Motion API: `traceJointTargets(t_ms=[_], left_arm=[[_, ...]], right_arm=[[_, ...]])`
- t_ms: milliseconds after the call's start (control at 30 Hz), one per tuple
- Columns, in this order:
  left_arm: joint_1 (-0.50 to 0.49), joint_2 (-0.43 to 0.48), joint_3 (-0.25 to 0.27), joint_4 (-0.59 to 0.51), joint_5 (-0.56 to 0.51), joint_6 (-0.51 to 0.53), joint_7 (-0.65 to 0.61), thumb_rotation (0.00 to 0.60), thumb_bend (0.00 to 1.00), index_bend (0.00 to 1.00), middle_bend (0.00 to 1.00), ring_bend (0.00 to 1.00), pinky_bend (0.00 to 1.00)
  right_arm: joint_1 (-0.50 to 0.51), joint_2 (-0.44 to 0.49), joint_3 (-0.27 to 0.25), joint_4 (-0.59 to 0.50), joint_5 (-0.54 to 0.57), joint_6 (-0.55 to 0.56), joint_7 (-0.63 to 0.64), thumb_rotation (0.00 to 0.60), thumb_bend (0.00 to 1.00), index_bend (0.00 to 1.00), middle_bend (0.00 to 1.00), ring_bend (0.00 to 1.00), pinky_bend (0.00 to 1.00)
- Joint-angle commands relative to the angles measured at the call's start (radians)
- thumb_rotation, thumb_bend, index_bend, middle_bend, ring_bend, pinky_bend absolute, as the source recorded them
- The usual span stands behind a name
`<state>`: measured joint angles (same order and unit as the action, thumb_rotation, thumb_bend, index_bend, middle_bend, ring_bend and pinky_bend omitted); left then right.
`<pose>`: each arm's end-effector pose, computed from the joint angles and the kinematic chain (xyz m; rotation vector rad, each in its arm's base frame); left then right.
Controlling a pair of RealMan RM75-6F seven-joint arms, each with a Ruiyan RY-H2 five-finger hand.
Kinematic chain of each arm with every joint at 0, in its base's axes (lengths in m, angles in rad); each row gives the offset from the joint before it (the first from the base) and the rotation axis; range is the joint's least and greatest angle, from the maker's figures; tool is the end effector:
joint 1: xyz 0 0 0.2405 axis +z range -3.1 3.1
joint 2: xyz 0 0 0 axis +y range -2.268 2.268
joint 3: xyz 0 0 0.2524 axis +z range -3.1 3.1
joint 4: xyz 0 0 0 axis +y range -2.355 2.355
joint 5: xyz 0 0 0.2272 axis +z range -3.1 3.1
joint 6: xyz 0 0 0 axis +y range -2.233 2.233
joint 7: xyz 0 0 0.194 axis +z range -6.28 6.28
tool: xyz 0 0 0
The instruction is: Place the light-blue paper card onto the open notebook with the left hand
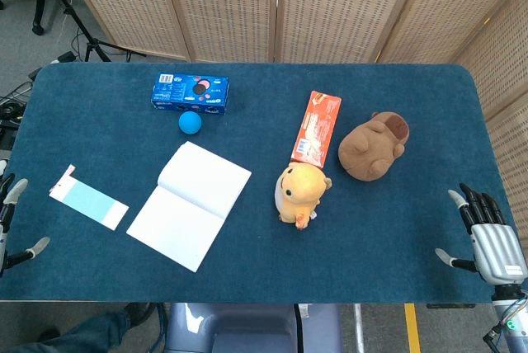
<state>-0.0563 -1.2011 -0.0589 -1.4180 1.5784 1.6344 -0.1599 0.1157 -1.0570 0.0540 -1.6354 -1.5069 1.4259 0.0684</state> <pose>-0.3249 0.2244 0.1557 -1.3330 -0.8068 -1.0631 -0.3105 -0.2425 0.1493 1.4249 -0.9452 0.9232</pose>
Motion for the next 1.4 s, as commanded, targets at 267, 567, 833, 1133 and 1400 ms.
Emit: traceJointTargets(t_ms=[267,567,833,1133,1400], left_arm=[[-0.008,0.003,0.006,-0.006,-0.016,-0.038,0.019,0.6,0.0,0.0,0.0,0.0,0.0],[-0.171,0.031,0.032,0.069,-0.019,-0.364,-0.052,0.6,0.0,0.0,0.0,0.0,0.0],[-0.362,0.027,0.072,0.281,0.076,-0.608,-0.182,0.6,0.0,0.0,0.0,0.0,0.0],[-0.42,-0.088,0.124,0.547,0.167,-0.581,-0.26,0.6,0.0,0.09,0.0,0.0,0.0],[-0.45,-0.158,0.165,0.658,0.193,-0.597,-0.283,0.6,0.0,0.17,0.0,0.0,0.0]], right_arm=[[-0.014,-0.011,0.013,-0.007,0.021,0.03,-0.038,0.6,0.0,0.0,0.0,0.0,0.0],[-0.013,-0.011,0.01,-0.008,0.016,0.025,-0.039,0.6,0.0,0.0,0.0,0.0,0.0],[-0.01,-0.031,0.022,-0.007,0.048,0.017,-0.087,0.6,0.0,0.0,0.0,0.0,0.0],[-0.007,-0.052,0.045,-0.004,0.109,0.006,-0.14,0.6,0.0,0.0,0.0,0.0,0.0],[-0.004,-0.054,0.052,-0.001,0.126,-0.003,-0.145,0.6,0.0,0.0,0.0,0.0,0.0]])
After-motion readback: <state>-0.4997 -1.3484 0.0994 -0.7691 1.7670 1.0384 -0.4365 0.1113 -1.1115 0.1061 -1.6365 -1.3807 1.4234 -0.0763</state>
